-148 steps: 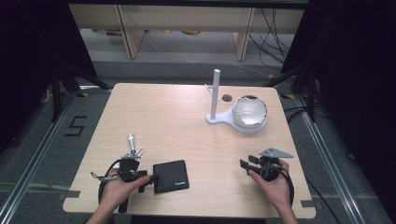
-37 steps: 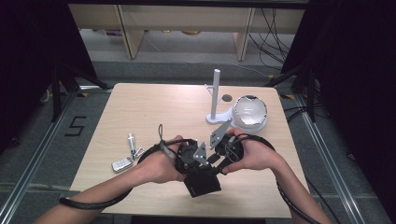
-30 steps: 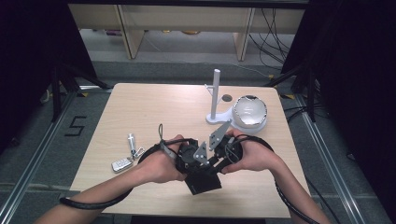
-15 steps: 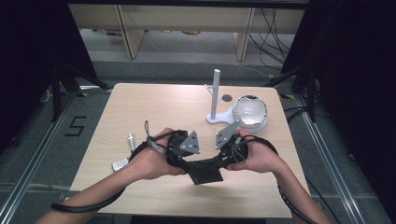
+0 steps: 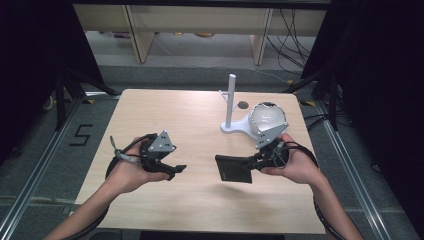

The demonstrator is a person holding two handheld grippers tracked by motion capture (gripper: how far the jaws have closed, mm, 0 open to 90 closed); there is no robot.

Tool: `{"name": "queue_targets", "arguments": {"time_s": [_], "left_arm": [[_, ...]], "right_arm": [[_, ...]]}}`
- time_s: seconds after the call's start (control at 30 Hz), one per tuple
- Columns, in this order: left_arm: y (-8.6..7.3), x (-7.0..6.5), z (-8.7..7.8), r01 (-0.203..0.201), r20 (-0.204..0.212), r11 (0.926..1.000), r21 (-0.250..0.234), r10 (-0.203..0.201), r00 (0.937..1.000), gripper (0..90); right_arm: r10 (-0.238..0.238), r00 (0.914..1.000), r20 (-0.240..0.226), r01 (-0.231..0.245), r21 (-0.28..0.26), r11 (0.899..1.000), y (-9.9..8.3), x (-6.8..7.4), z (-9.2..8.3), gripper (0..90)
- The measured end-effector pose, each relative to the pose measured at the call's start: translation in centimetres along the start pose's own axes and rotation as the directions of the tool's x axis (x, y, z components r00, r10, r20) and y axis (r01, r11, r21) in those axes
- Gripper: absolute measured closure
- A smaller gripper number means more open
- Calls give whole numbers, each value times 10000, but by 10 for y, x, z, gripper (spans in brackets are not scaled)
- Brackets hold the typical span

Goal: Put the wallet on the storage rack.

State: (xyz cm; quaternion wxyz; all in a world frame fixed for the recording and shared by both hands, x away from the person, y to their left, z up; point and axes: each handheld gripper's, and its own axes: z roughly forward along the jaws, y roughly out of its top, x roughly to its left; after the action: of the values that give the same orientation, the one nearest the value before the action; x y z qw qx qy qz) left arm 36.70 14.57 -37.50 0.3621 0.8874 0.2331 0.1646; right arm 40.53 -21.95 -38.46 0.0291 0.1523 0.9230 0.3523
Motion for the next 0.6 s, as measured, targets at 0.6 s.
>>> {"name": "queue_targets", "arguments": {"time_s": [0.6], "left_arm": [[-71,25,-5,1821,-963,9814,-606,-1873,9776,324]], "right_arm": [[703,9916,1090,-634,-656,9958,-23,-24,-31,783]]}}
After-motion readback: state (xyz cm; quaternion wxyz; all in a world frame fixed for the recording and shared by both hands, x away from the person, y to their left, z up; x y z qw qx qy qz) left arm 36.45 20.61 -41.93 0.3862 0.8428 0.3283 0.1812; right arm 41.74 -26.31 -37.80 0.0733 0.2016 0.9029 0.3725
